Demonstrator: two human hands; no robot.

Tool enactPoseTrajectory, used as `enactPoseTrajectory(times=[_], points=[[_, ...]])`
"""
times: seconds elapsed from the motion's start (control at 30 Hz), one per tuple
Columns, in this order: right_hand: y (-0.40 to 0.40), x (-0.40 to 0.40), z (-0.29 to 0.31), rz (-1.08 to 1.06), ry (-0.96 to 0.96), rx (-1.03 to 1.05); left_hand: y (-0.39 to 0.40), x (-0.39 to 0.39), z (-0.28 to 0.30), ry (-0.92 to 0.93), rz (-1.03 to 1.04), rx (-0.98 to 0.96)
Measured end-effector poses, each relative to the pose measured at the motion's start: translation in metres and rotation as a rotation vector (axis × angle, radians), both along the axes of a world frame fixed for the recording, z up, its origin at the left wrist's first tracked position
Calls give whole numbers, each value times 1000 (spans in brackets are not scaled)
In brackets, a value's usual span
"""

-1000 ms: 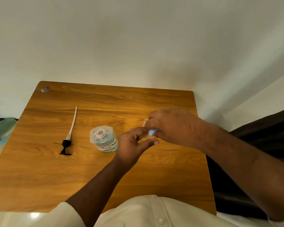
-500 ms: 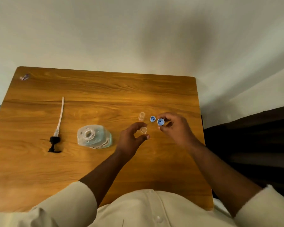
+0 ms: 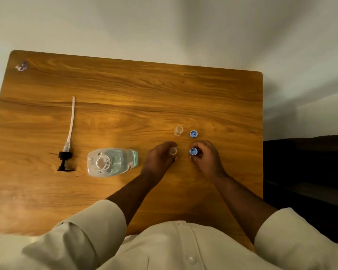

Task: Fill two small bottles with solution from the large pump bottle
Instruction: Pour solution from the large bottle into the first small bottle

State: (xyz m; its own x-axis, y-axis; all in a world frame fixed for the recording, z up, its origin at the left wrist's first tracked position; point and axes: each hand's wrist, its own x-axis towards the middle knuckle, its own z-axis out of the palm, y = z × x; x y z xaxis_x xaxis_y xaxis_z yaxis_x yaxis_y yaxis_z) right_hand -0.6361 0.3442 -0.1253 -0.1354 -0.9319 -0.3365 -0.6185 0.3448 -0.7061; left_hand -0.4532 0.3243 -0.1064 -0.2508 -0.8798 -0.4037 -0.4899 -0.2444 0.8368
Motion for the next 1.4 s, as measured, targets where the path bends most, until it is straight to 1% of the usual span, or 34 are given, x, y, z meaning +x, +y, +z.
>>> enactPoseTrajectory(times=[0.13,0.27,0.33,0.4,0.43,0.47,0.5,0.6,0.77,0.87,0.97,1.07,1.13,1.2,1.27,1.4], points=[[0,-3,-3,23,-14,16,-3,2,0,0,-6,5],[8,-5,6,42,-2,86,2,2,13,-5,-2,-39],[17,-7,15,67,113,102,13,5,27,18,34,-85],[29,-10,29,107,295,106,27,12,42,52,81,-151],[35,-11,35,110,354,92,34,18,50,71,97,-171],[41,-9,42,108,368,57,43,25,60,90,116,-183],[46,-4,48,104,340,13,52,34,70,108,132,-191],[47,24,65,103,133,-65,74,61,96,152,169,-209],[22,96,86,262,-158,-202,102,104,120,148,276,-326],[9,136,104,347,-252,-196,108,123,133,171,398,-367],[4,160,110,399,-286,-177,105,142,141,176,367,-406],[8,177,104,388,-294,-188,98,166,147,196,293,-363],[11,185,97,339,-261,-232,91,180,150,223,271,-348],[13,194,92,243,-229,-285,87,191,152,283,272,-314],[13,199,90,172,-251,-337,84,196,150,324,271,-273],[14,206,86,117,-221,-365,79,205,140,369,268,-208]])
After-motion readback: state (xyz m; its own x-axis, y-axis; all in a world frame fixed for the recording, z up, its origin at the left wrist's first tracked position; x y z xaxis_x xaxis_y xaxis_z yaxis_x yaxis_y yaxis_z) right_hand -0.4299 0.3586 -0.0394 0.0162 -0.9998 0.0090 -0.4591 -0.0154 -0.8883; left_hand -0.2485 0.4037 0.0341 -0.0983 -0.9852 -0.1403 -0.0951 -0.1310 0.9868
